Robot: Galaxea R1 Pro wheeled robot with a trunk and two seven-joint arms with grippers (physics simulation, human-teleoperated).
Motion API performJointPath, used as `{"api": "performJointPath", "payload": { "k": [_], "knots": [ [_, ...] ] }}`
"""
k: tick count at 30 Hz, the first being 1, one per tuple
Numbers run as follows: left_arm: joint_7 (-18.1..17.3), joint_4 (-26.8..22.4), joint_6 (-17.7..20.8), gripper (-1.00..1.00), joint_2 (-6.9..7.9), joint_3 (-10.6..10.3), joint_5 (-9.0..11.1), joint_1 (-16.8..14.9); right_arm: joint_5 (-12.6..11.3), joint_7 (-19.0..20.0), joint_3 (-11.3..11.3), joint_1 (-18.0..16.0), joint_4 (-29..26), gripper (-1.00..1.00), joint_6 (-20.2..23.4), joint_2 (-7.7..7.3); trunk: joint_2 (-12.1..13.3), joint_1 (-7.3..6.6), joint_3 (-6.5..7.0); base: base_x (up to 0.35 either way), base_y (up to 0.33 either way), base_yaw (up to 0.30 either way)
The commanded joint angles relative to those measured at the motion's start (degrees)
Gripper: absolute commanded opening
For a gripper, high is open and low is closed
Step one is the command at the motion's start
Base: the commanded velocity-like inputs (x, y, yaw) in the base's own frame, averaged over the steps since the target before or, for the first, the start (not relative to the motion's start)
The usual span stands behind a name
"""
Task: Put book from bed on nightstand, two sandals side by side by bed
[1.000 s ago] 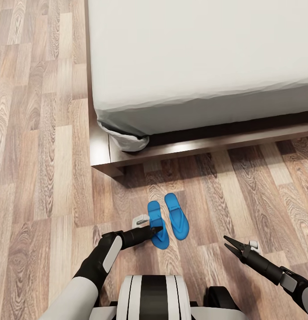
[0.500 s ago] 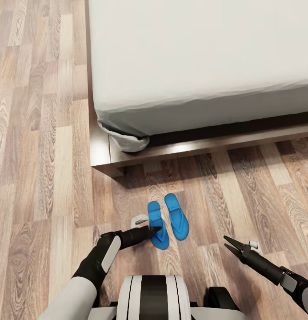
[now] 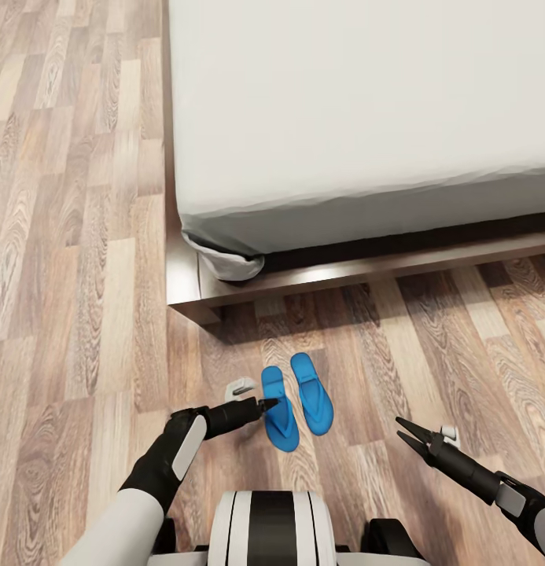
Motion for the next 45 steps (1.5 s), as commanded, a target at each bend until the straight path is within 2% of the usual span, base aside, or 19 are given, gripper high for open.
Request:
{"api": "performJointPath", "payload": {
  "k": [1, 11, 19, 24, 37, 41, 45],
  "knots": [
    [0.0, -0.1, 0.5, 1.0, 0.22, 0.0, 0.4, 0.0, 0.2, 0.2, -0.4, -0.1, 0.2, 1.0, 0.6, -0.02, 0.0, -0.03, 0.2, 0.0, 0.0, 0.0],
    [-0.9, -0.5, 2.0, 1.0, 2.05, 0.1, 0.6, 0.0, 0.3, 0.2, -0.6, -0.1, 0.2, 1.0, 0.4, -0.06, 0.1, -0.29, 2.42, 0.0, 0.0, 0.0],
    [-4.9, -2.2, 8.3, 1.0, 2.95, 0.1, 0.5, 0.1, 0.2, 0.2, -0.7, -0.1, 0.2, 1.0, 0.5, -0.14, 0.2, -0.5, 4.19, 0.0, 0.0, 0.0],
    [-6.0, -2.6, 10.4, 1.0, 3.61, 0.1, 0.5, 0.0, 0.2, 0.2, -0.7, -0.1, 0.2, 1.0, 0.3, -0.16, 0.3, -0.62, 5.3, 0.0, 0.0, 0.0],
    [-6.6, -2.3, 11.4, 1.0, 4.93, 0.0, 0.6, 0.1, 0.3, 0.0, -0.5, -0.1, 0.2, 1.0, 0.2, -0.4, 0.5, -0.96, 8.18, 0.0, 0.0, 0.0],
    [-6.8, -1.9, 11.4, 1.0, 6.21, -0.1, 0.6, 0.2, 0.5, -1.0, -0.5, -0.1, 0.3, 1.0, 0.3, -0.5, 0.5, -1.06, 9.06, 0.0, 0.0, 0.0],
    [-8.8, -1.8, 11.5, 1.0, 7.87, -0.1, 0.6, 0.3, 0.6, -2.7, -0.5, -0.1, 0.3, 1.0, 0.4, -0.6, 0.6, -1.17, 9.95, 0.0, 0.0, 0.0]
  ]
}}
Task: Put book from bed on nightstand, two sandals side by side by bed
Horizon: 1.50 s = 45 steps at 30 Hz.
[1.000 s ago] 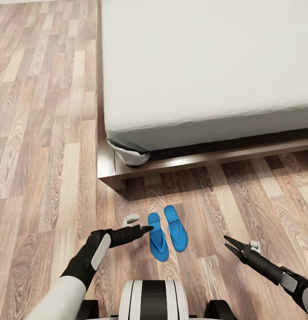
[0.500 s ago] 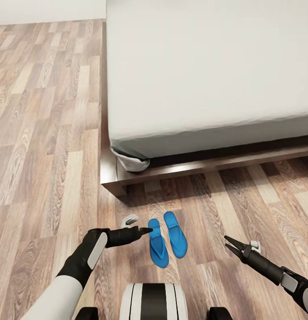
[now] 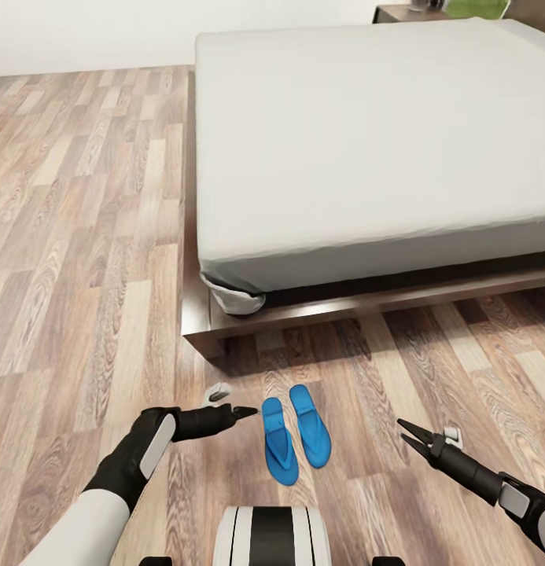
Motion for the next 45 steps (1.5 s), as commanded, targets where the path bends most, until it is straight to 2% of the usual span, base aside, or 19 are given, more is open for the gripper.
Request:
{"api": "performJointPath", "payload": {
  "k": [1, 2, 3, 4, 12, 21, 30, 36, 45],
  "knots": [
    [-0.9, 0.0, 0.4, 1.0, 0.49, 0.0, 0.2, 0.0, 0.2, -0.3, -0.4, -0.1, 0.2, 1.0, 0.6, -0.08, 0.0, -0.03, 0.2, 0.0, 0.0, 0.0],
    [-0.9, 0.0, 0.4, 1.0, 0.49, 0.0, 0.2, 0.0, 0.2, -0.3, -0.4, -0.1, 0.2, 1.0, 0.6, -0.08, 0.0, -0.06, 0.42, 0.0, 0.0, 0.0],
    [-2.8, 0.0, 0.3, 1.0, 1.41, -0.1, 0.1, 0.2, 0.2, -1.1, -0.4, -0.1, 0.2, 1.0, 0.6, -0.3, 0.0, -0.08, 0.64, 0.0, 0.0, 0.0],
    [-2.8, 0.0, 0.3, 1.0, 1.41, -0.1, 0.1, 0.2, 0.2, -1.1, -0.4, -0.1, 0.2, 1.0, 0.6, -0.3, 0.0, -0.11, 0.86, 0.0, 0.0, 0.0],
    [-10.5, 0.3, 0.3, 1.0, 4.8, -0.1, -0.2, 0.9, 0.3, -2.4, -0.4, 0.8, 0.3, 1.0, 0.6, -0.95, 0.1, -0.32, 2.63, 0.0, 0.0, 0.0],
    [-13.5, 1.8, 0.3, 1.0, 7.58, -0.2, 0.0, 2.5, 0.3, -2.7, -0.4, 1.2, 0.2, 1.0, 0.6, -1.01, 0.3, -0.55, 4.63, 0.0, 0.0, 0.0],
    [-17.3, 5.5, -0.2, 1.0, 8.64, -0.1, -0.3, 4.4, 0.4, -2.8, -0.4, 1.3, 0.2, 1.0, 0.7, -0.66, 0.4, -0.78, 6.62, 0.0, 0.0, 0.0],
    [-18.4, 9.8, -1.6, 1.0, 9.11, 0.0, -0.4, 5.0, 0.4, -3.4, -0.3, 1.3, 0.2, 1.0, 0.7, -0.54, 0.5, -0.94, 7.95, 0.0, 0.0, 0.0],
    [-20.4, 13.8, -4.0, 1.0, 11.05, 0.0, -0.1, 5.2, 0.5, -3.9, -0.4, 1.5, 0.3, 1.0, 0.7, -0.14, 0.6, -1.17, 9.94, 0.0, 0.0, 0.0]
  ]
}}
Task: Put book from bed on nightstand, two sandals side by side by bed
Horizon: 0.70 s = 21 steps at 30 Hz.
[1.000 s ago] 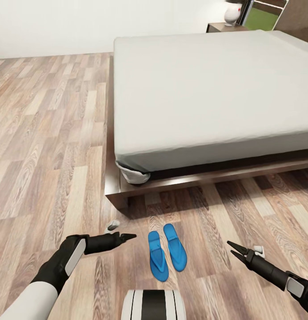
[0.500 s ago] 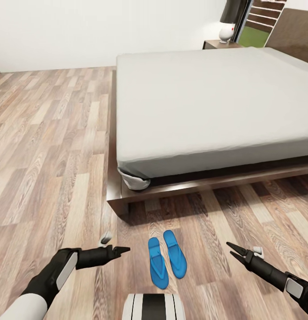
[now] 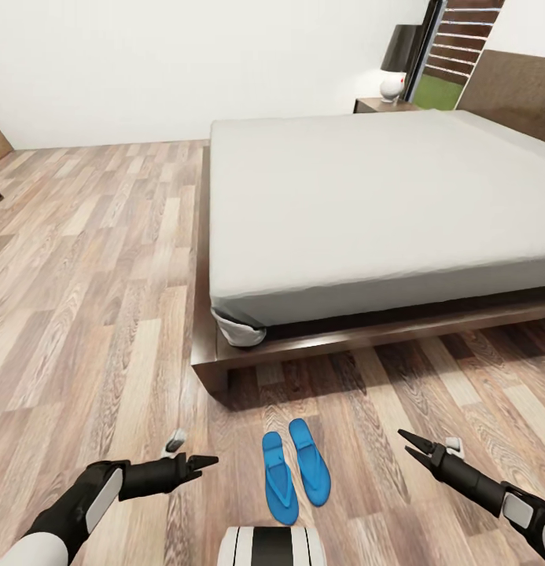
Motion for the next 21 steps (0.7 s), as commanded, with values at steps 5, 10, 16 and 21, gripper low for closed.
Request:
{"api": "performJointPath", "payload": {
  "k": [5, 10, 16, 21],
  "knots": [
    [-2.8, 0.9, -0.1, 1.0, 1.1, -0.2, 0.2, 0.0, 0.1, 0.1, -0.5, 0.1, 0.2, 1.0, 0.6, 0.15, 0.1, -0.14, 1.08, 0.0, 0.0, 0.0],
    [-4.7, 1.3, -0.3, 1.0, 1.83, -0.2, 0.1, 0.0, 0.1, 0.1, -0.5, 0.2, 0.2, 1.0, 0.4, 0.22, 0.1, -0.27, 2.18, 0.0, 0.0, 0.0],
    [-5.1, 1.6, -0.4, 1.0, 2.22, -0.1, 0.0, 0.0, 0.3, -0.2, -0.5, 0.3, 0.2, 1.0, 0.3, 0.23, 0.2, -0.42, 3.51, 0.0, 0.0, 0.0],
    [-5.3, 2.2, -0.4, 1.0, 3.26, -0.1, 0.1, 0.0, 0.6, -1.7, -0.5, 0.5, 0.2, 1.0, 0.3, 0.17, 0.3, -0.55, 4.62, 0.0, 0.0, 0.0]
  ]
}}
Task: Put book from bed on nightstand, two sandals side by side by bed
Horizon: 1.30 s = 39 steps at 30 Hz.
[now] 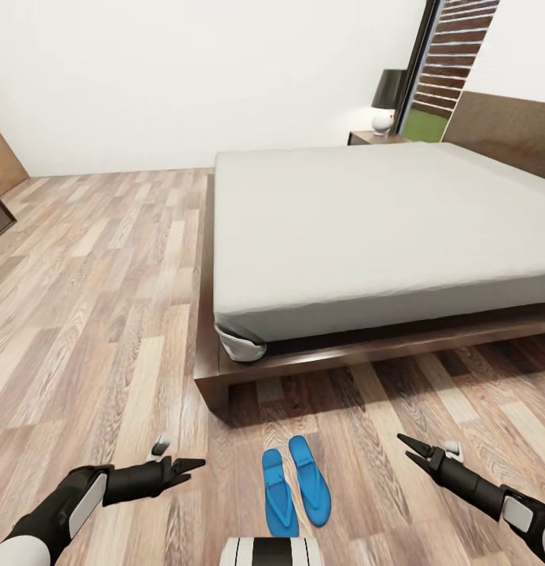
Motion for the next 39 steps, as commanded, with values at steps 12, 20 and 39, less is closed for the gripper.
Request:
{"api": "performJointPath", "payload": {
  "k": [12, 20, 39],
  "knots": [
    [-0.2, 0.5, 0.4, 1.0, 1.19, -0.2, 0.3, 0.0, 0.3, -1.7, -0.4, 0.0, 0.2, 1.0, 0.6, 0.03, 0.1, -0.32, 2.62, 0.0, 0.0, 0.0],
    [0.0, 0.6, 0.4, 1.0, 1.32, -0.2, 0.2, 0.0, 0.4, -2.0, -0.4, 0.7, 0.2, 1.0, 0.6, 0.04, 0.3, -0.52, 4.4, 0.0, 0.0, 0.0],
    [0.0, 0.8, 0.5, 1.0, 1.35, -0.2, 0.2, 0.0, 0.5, -3.1, -0.4, 1.7, 0.2, 1.0, 1.0, -0.02, 0.5, -1.01, 8.61, 0.0, 0.0, 0.0]
  ]
}}
